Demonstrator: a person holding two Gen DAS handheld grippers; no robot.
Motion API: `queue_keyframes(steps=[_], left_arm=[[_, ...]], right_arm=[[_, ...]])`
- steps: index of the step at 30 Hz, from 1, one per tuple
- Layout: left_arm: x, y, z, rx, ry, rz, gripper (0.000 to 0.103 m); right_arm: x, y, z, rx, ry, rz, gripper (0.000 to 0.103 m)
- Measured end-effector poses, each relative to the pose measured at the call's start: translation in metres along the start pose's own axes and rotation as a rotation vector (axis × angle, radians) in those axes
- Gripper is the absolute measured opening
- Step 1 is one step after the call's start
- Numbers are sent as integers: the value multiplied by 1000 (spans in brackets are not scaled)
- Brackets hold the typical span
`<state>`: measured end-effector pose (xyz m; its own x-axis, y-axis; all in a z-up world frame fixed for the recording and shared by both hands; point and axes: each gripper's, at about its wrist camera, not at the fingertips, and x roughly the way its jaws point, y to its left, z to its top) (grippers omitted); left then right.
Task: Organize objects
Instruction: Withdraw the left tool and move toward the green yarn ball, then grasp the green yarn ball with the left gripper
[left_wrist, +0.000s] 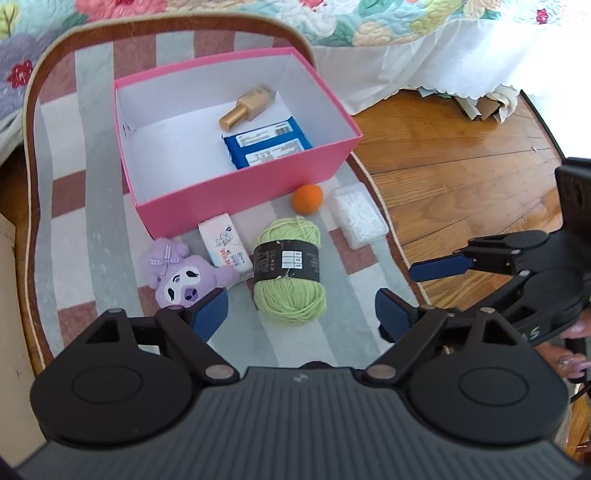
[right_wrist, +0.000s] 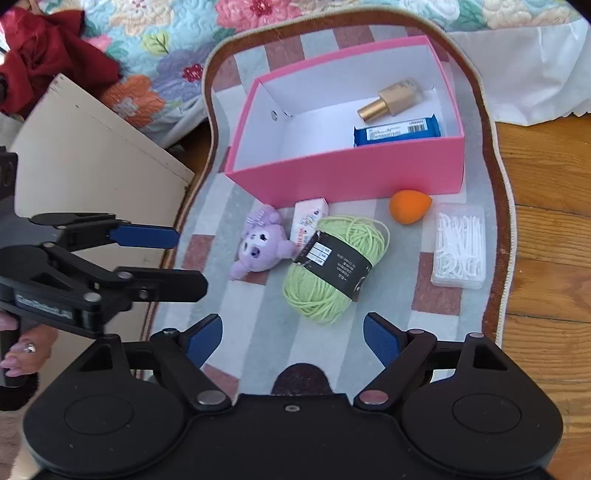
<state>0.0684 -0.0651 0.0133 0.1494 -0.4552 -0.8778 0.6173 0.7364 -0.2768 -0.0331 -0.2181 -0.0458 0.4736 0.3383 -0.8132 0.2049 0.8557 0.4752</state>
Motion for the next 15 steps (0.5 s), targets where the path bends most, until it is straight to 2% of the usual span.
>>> queue_keyframes(steps=[5, 9, 15], left_arm=[[22, 13, 0, -41, -15, -10, 95], [46, 21, 3, -62, -23, -19, 96], [89, 28, 5, -93, 4, -31, 95]], right_arm=[[30, 1, -3, -58, -8, 1, 87], [56, 8, 1, -126, 0, -28, 87], [91, 5, 6, -106, 6, -36, 87]])
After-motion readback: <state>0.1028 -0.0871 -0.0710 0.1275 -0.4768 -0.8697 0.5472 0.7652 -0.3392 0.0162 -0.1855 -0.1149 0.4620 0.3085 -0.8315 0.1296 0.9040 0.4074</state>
